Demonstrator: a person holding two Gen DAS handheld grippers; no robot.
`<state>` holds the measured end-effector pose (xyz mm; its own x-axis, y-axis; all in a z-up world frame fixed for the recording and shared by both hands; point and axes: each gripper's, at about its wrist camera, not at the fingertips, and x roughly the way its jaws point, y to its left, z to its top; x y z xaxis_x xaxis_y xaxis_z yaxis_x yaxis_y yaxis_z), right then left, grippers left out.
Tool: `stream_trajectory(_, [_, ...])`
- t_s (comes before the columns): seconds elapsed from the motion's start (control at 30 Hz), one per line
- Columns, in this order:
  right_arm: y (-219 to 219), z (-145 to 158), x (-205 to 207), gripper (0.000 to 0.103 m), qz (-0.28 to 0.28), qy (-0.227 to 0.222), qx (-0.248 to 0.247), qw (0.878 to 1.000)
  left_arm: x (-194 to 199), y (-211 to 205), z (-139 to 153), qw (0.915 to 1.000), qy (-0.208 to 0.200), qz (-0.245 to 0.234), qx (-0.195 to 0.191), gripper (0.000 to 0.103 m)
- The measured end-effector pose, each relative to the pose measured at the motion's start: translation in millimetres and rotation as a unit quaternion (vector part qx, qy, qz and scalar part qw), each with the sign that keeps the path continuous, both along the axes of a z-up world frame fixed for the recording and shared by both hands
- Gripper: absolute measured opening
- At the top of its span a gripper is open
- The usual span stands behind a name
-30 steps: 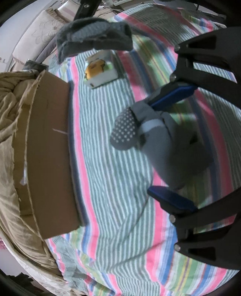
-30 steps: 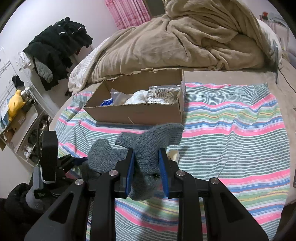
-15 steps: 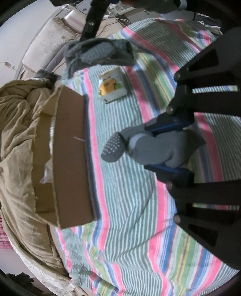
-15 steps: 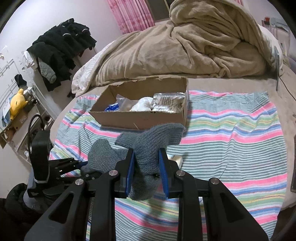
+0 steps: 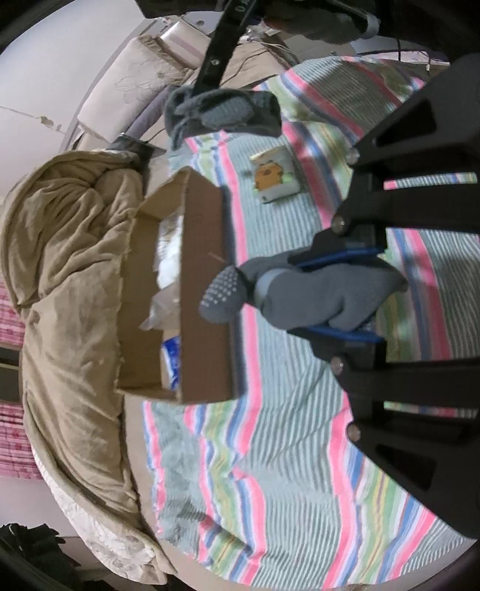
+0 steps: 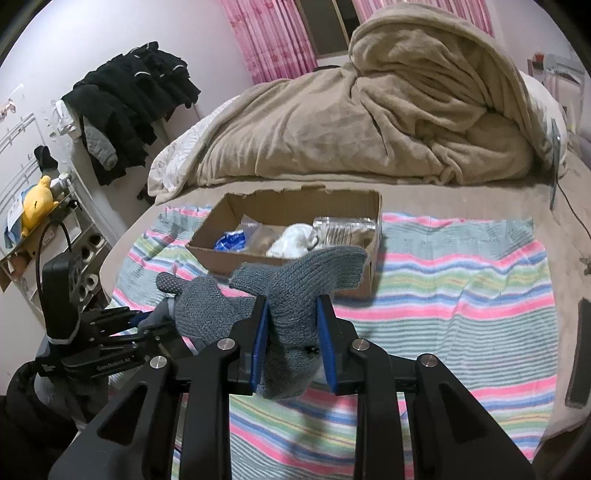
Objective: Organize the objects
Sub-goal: 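Carry both grey gloves into the box and open both tools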
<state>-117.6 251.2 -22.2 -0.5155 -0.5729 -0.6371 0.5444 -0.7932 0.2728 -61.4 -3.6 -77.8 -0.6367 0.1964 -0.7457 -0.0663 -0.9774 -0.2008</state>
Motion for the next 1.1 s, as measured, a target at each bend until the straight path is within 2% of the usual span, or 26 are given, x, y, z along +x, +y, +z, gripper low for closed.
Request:
stream_trajectory(0.5, [-6.9,24.2,-29.6,0.027,-0.001,0.040,0.019,0.999,-27.4,-23.2,43.5,0.9983,0.057,0.007,-0.008,0.029])
stream_trajectory(1.1, [-33.2,16.2,-88.7,0.027,0.003,0.053,0.051,0.997,-81.1,-41.1,54.5,0.9967,0.081,0.009,-0.008,0.029])
